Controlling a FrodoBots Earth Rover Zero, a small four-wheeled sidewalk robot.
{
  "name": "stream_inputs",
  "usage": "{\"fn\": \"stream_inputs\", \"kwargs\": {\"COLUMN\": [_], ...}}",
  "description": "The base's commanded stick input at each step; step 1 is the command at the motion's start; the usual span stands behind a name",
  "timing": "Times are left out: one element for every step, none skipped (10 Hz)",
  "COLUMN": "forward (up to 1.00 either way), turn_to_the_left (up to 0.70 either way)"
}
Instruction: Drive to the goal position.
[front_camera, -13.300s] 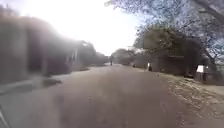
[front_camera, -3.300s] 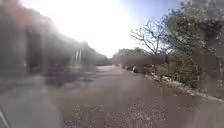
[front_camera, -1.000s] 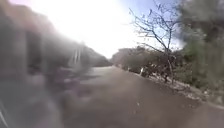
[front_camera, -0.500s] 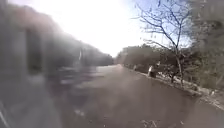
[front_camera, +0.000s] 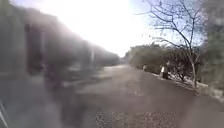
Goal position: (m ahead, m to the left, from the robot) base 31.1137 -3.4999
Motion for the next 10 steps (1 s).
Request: {"fn": "stream_inputs", "kwargs": {"forward": [1.00,1.00,1.00,1.00,1.00,1.00,1.00,1.00,1.00,1.00], "turn_to_the_left": [0.00,0.00,0.00,0.00,0.00,0.00,0.00,0.00,0.00,0.00]}}
